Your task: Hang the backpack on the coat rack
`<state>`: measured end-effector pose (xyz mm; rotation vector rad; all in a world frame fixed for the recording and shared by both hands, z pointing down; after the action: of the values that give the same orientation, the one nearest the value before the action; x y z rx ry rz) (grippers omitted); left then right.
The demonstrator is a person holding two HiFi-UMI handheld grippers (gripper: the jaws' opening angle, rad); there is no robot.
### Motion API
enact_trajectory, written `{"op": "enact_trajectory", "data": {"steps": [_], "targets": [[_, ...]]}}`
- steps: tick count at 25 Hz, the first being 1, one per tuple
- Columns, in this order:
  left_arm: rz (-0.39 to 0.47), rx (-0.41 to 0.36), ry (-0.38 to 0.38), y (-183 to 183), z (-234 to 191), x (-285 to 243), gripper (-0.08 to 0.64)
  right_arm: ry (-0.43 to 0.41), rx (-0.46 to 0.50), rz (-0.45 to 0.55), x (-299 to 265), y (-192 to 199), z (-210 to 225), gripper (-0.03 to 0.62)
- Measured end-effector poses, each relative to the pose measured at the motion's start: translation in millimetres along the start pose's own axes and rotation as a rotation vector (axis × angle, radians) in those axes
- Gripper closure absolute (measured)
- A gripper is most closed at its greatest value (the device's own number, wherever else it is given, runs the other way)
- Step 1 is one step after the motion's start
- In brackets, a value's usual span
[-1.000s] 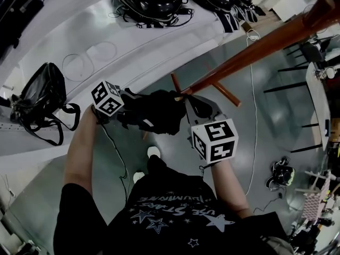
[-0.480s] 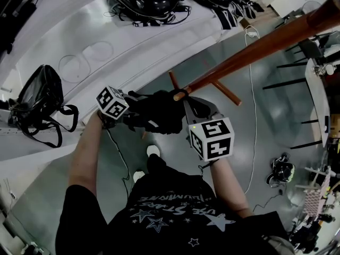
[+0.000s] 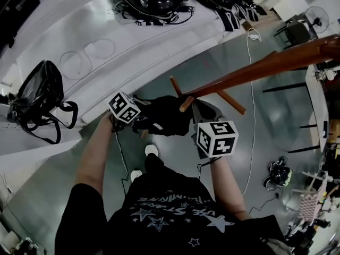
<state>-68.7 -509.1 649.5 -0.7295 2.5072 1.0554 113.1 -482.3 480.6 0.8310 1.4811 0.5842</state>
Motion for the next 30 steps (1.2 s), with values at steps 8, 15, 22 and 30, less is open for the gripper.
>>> {"op": "enact_trajectory", "data": {"steps": [8,15,22,30], "targets": [[0.065,0.039,-0.133,18.6,7.4,-10.6,0.376,0.033,0.005,-0.012,-5.8,25.1,-3.3,0.535],[0.145,0.027,-0.221,26.3,37.8,0.5,0.275,0.076,0.011,-0.002,14.6,34.9,-0.4,0.505],[0.224,-0.003,-0.272,42.7,87.3,30.0,0.275,0.076,-0.001,0.055,54.9,38.1,-17.1,0.505],[0.325,-0.073,-0.325,74.2,170.4,53.9,0.275,0.079,-0.027,0.100,113.5,60.9,-49.7,0.541]]}}
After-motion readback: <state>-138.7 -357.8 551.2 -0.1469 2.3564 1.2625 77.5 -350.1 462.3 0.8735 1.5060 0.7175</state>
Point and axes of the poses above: the fingertips, and each gripper's own axes: x backward along the fingers, z to its right, y out of its underside, the point moved 5 cm from there along x, backward along the fingers, and after that the axes turned 15 degrees about y, right-handed, at the moved point
